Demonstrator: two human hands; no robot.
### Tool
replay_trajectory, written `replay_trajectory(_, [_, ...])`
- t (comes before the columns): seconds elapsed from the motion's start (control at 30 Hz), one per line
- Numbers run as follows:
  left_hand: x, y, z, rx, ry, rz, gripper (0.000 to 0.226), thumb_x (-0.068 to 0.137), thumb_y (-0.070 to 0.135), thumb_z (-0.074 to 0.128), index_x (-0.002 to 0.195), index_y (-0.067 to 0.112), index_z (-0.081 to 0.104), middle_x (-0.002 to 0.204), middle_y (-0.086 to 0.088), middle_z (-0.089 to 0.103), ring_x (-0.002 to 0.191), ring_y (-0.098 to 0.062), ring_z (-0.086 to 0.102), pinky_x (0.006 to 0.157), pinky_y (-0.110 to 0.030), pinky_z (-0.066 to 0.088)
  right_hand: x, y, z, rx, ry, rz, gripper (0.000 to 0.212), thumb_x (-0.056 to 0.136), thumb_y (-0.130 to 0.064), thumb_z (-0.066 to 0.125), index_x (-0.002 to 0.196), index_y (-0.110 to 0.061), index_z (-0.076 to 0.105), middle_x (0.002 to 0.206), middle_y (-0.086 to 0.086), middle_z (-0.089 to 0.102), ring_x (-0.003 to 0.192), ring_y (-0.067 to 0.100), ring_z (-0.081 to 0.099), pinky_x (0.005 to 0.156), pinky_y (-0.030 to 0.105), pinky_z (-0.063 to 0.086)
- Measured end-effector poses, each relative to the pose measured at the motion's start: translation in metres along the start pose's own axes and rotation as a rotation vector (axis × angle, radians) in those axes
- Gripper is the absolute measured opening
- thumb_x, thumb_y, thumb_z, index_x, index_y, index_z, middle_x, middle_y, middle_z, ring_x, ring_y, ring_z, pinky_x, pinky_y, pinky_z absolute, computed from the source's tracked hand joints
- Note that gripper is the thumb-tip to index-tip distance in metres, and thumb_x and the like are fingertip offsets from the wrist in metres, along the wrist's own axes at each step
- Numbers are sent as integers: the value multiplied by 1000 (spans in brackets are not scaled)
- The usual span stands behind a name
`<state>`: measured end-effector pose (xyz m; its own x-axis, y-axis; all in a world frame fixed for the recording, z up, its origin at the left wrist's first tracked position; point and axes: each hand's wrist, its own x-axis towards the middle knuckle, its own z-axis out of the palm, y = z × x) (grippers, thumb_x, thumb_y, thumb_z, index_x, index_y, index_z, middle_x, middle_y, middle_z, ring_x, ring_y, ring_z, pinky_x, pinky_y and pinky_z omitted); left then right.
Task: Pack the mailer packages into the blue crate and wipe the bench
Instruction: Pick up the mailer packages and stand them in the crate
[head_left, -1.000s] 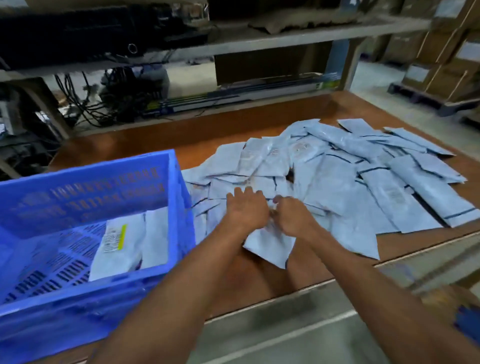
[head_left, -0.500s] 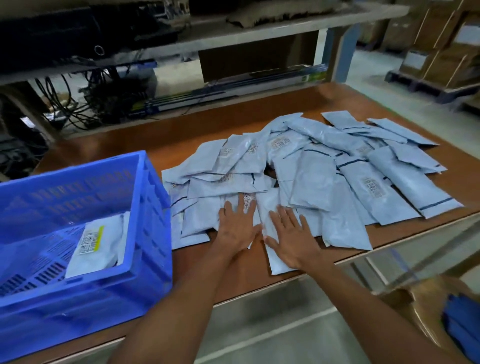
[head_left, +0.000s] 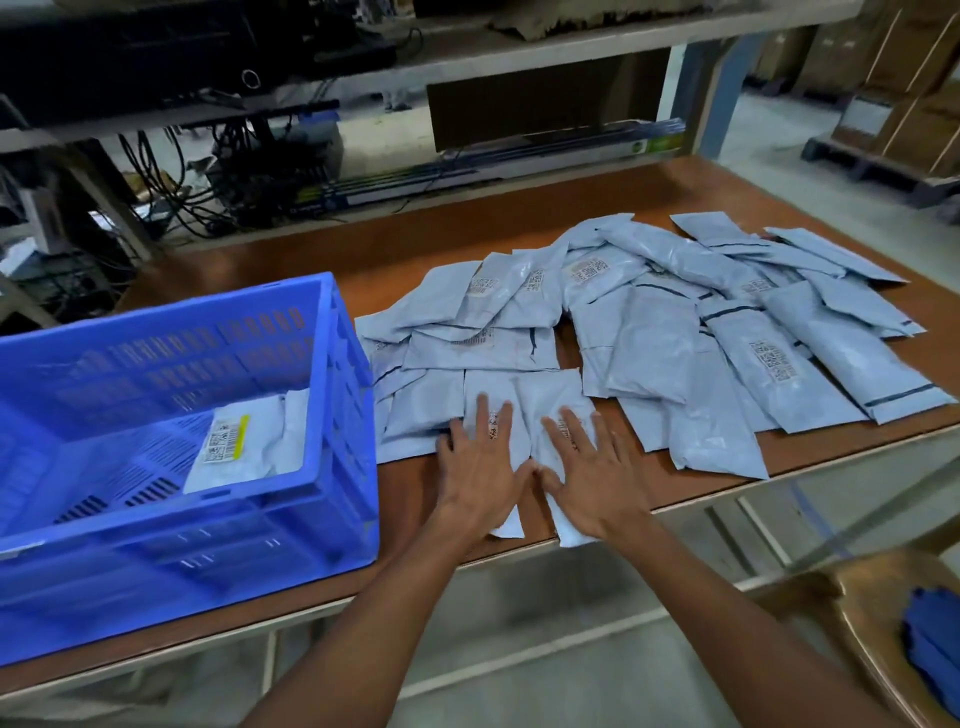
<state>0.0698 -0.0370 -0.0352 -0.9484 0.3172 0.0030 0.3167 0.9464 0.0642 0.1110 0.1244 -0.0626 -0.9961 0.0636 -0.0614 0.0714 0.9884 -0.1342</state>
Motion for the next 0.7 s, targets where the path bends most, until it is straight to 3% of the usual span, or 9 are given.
replay_trajectory(0.1, [17, 8, 16, -28, -54, -6, 75, 99, 63, 27, 157, 28, -6, 165, -4, -11, 143, -44, 16, 114, -59, 17, 2, 4, 3, -13, 4, -12, 89, 74, -68, -30, 154, -36, -11, 164, -6, -12, 151, 26, -12, 122, 43, -1])
replay_trajectory(0.17, [15, 8, 28, -41, -23, -21, 68, 102, 54, 30, 158, 26, 4, 166, -6, 1, 140, -45, 25, 112, -61, 22, 3, 5, 2, -17, -12, -11, 93, 71, -67, -34, 155, -34, -11, 164, -3, -14, 151, 27, -12, 121, 42, -1])
replay_trajectory(0.23, [13, 5, 32, -49, 15, -25, 61, 103, 41, 38, 157, 21, 19, 163, -11, 17, 133, -48, 38, 108, -61, 31, 3, 6, 3, -32, -24, -11, 76, 88, -63, -18, 156, -31, -7, 164, -2, -12, 151, 27, -9, 121, 41, 1])
replay_trajectory(0.3, [12, 4, 29, -13, -17, 1, 59, 103, 27, 37, 157, 16, 16, 163, -14, 14, 136, -50, 32, 109, -60, 30, 1, 7, 2, -16, -18, -15, 58, 104, -45, 12, 157, -26, 1, 165, 1, -5, 152, 28, -4, 122, 40, 4])
replay_trajectory(0.4, [-2, 7, 17, -15, 48, -3, 58, 99, 14, 34, 156, 10, 20, 162, -17, 16, 135, -50, 32, 106, -57, 35, -7, 2, -7, 26, 179, -89, 52, 101, -28, 26, 150, -11, 36, 156, 11, 34, 144, 29, 31, 118, 36, 15])
replay_trajectory(0.43, [-10, 8, 7, -40, 74, -22, 57, 97, 13, 36, 154, 9, 28, 160, -17, 23, 131, -50, 38, 101, -56, 40, -9, -1, -13, 51, 234, -108, 53, 99, -27, 26, 145, -7, 43, 151, 14, 43, 140, 28, 37, 115, 36, 17])
replay_trajectory(0.5, [-21, 5, -17, -71, 176, -33, 53, 94, 19, 49, 147, 12, 44, 154, -15, 38, 122, -47, 49, 92, -54, 47, -12, -12, -29, 210, 313, -129, 54, 100, -27, 24, 146, -6, 41, 152, 14, 40, 142, 28, 32, 117, 34, 16])
replay_trajectory(0.57, [-30, -4, -52, -75, 305, -36, 54, 97, 27, 48, 149, 17, 41, 157, -10, 34, 125, -46, 46, 96, -55, 45, -9, -29, -54, 322, 428, -180, 52, 102, -27, 25, 150, -8, 33, 157, 12, 31, 146, 28, 23, 119, 33, 12])
replay_trajectory(0.7, [-42, -42, -150, -8, 537, -76, 57, 100, 36, 24, 155, 23, 26, 163, -6, 19, 128, -43, 35, 101, -53, 38, 15, -84, -122, 435, 590, -312, 52, 105, -28, 24, 153, -10, 28, 160, 11, 25, 150, 25, 17, 123, 38, 10])
